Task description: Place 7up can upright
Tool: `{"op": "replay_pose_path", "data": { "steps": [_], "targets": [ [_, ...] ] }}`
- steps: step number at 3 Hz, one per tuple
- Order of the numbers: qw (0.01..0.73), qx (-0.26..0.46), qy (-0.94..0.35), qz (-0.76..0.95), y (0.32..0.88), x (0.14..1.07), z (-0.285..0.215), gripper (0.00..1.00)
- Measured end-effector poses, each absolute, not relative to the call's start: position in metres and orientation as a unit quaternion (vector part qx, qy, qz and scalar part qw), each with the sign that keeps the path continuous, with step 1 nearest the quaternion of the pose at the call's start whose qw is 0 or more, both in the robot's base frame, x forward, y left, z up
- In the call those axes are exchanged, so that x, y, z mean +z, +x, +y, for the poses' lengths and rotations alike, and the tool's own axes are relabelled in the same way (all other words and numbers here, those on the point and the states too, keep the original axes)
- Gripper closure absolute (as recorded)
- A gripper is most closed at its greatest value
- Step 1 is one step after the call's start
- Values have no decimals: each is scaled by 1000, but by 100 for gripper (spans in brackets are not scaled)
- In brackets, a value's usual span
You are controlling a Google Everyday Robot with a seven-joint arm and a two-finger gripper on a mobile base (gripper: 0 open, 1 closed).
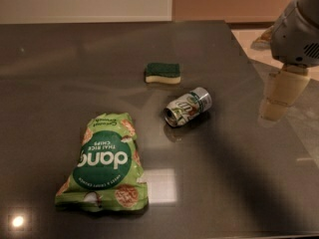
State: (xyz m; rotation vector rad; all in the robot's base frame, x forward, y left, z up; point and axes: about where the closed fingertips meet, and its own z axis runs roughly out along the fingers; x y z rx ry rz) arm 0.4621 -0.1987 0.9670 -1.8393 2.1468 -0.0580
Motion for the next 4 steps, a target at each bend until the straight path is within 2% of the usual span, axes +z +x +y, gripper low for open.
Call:
{"op": "replay_pose_path", "data": {
  "steps": [4],
  "targets": [
    [91,30,-808,581,540,880,-101,0]
  ]
}}
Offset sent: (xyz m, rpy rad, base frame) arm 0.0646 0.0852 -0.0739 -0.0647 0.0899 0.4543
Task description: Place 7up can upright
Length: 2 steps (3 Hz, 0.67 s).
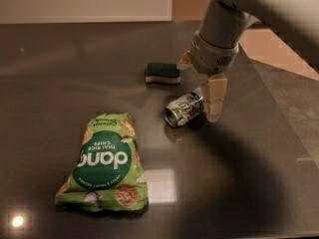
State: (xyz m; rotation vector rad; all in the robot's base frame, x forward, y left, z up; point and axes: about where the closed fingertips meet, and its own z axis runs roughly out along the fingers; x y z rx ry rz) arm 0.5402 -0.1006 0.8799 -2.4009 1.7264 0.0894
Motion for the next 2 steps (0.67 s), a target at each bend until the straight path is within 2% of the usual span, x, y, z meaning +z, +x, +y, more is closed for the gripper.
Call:
{"op": "replay_pose_path", "data": {
  "steps": [2],
  "targets": [
    [59,58,-851,518,527,847,-71,0]
  ]
}}
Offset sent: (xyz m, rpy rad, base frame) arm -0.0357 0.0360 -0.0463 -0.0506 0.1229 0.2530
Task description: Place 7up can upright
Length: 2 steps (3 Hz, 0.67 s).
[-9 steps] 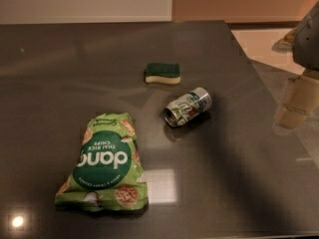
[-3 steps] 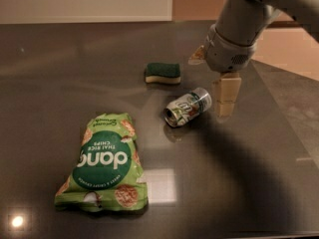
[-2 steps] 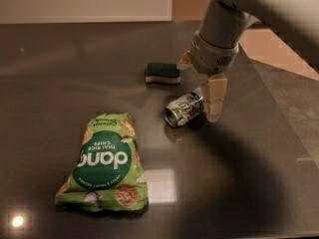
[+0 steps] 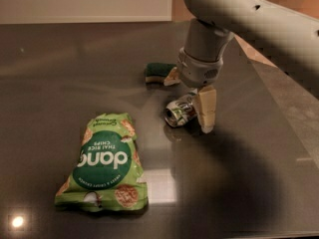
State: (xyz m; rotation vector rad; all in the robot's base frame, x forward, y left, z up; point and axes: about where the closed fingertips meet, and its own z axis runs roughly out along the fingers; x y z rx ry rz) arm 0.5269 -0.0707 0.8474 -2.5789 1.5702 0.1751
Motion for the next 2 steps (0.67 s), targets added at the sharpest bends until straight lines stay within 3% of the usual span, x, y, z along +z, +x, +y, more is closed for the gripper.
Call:
{"op": "replay_pose_path", "data": {
  "steps": [2],
  "targets": [
    [37,57,-869,490,516,834,-69,41]
  ]
}}
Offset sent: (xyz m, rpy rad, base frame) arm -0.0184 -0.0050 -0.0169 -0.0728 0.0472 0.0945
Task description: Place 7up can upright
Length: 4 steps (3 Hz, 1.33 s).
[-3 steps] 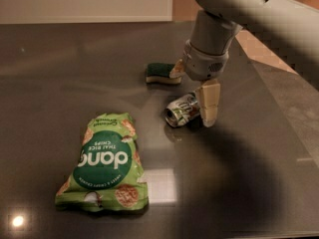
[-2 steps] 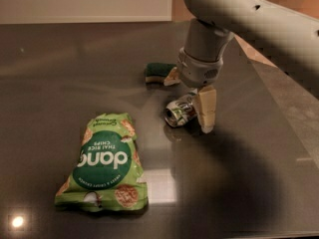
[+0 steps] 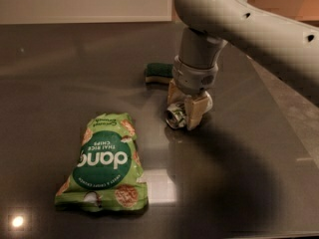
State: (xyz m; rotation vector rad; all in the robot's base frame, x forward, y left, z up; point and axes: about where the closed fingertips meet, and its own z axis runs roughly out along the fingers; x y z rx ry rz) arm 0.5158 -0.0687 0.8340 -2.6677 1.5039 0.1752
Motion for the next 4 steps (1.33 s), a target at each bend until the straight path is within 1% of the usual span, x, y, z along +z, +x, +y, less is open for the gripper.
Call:
{"op": "replay_pose_path", "data": {
  "steps": [1,2,3,4],
  "targets": [
    [40,69,-864,497,516,841,-66,64],
    [82,95,-840,528,522,868,-61,88],
    [163,140,-792,572,535,896,-59,100],
    [260,202,-730,599,540,922,-60,100]
  ]
}}
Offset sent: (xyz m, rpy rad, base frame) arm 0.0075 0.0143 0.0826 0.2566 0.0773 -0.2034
